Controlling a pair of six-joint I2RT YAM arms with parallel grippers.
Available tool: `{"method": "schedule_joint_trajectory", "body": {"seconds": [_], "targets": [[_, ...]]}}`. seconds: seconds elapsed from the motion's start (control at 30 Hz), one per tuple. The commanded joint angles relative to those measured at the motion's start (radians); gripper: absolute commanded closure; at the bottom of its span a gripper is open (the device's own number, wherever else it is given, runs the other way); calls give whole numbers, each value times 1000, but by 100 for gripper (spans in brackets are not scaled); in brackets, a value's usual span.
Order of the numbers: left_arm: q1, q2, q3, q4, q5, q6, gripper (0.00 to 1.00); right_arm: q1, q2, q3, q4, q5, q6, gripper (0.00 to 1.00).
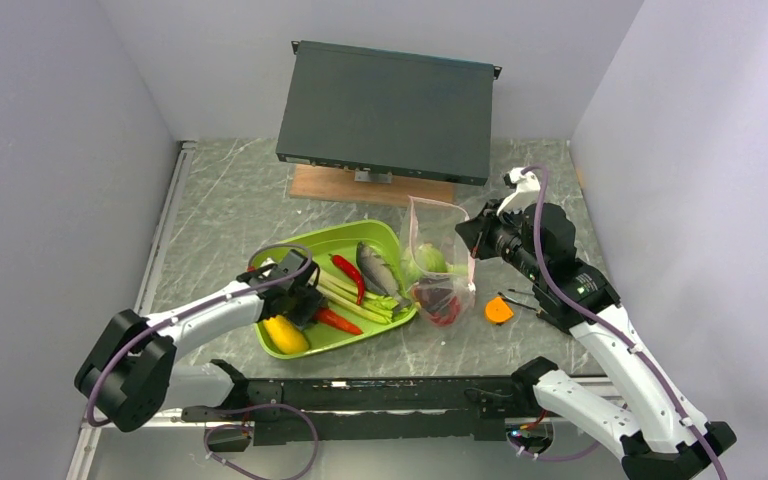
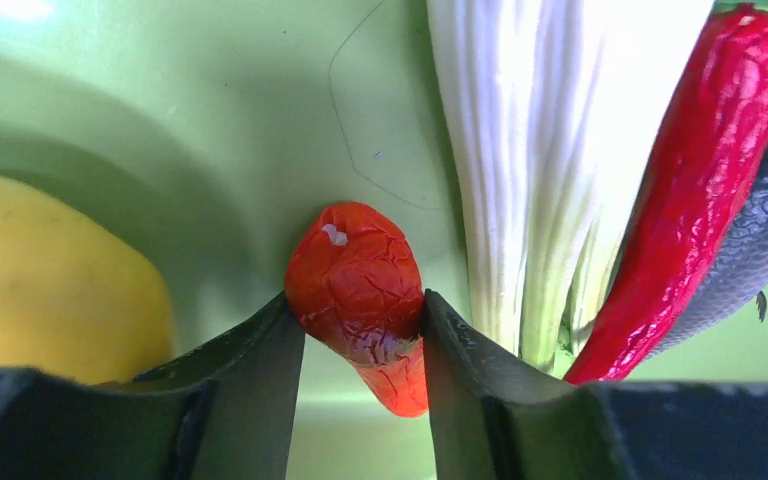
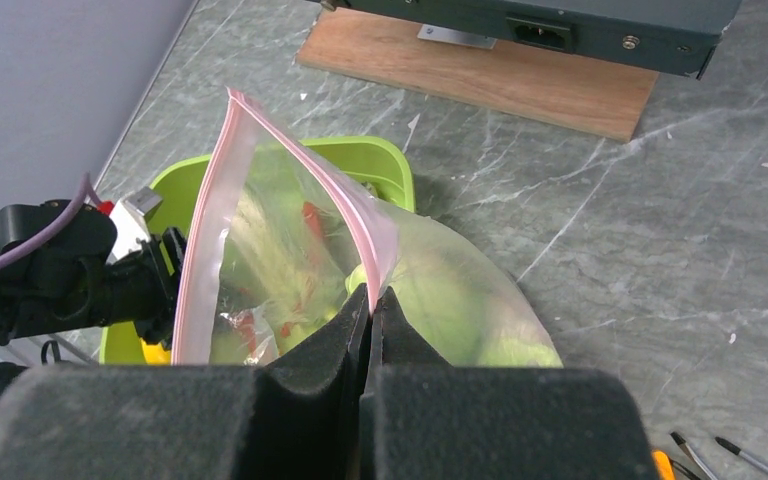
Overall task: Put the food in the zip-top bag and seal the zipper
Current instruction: Pick up the fake vegetable from the bin, then place the fake vegetable in the zipper food storage bag.
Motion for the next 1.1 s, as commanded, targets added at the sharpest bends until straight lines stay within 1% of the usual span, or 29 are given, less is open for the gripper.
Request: {"method": "schedule_joint_trajectory", "body": {"seconds": [0.0, 0.07, 0.17, 0.27, 0.33, 0.4, 0.47, 0.63, 0.77, 0.8, 0.9, 1.0, 1.07], "targets": [[-1, -55, 43, -91, -97, 3, 59, -3, -21, 9, 38, -10, 11, 100], [0, -114, 56, -128, -139, 40, 72, -3, -21, 11, 36, -8, 12, 100], [-1, -210, 88, -152, -181, 137, 87, -3, -25, 11, 41, -3, 10, 100], [-1, -277, 152, -233, -210, 255, 91, -3, -18, 23, 36, -5, 10, 100], [0, -318, 187, -270, -220, 318, 97, -4, -13, 28, 37, -10, 10, 100], [-1, -375, 196, -276, -214, 365, 100, -3, -10, 31, 39, -16, 10, 100], [-1, -445, 193, -244, -189, 419, 100, -2, -6, 35, 38, -26, 11, 100], [-1, -611, 178, -96, -59, 577, 100, -3, -5, 49, 28, -59, 12, 100], [-1, -692, 172, 132, 145, 731, 98, -4, -18, 49, 35, -112, 4, 100], [0, -699, 167, 191, 204, 750, 98, -3, -18, 55, 37, -128, 2, 100], [0, -695, 174, 324, 306, 774, 97, -4, -9, 96, 27, -165, 5, 100], [-1, -635, 199, 454, 392, 773, 100, -4, -1, 123, 28, -171, 14, 100], [1, -584, 220, 540, 470, 757, 100, -3, 6, 130, 34, -180, 24, 100]]}}
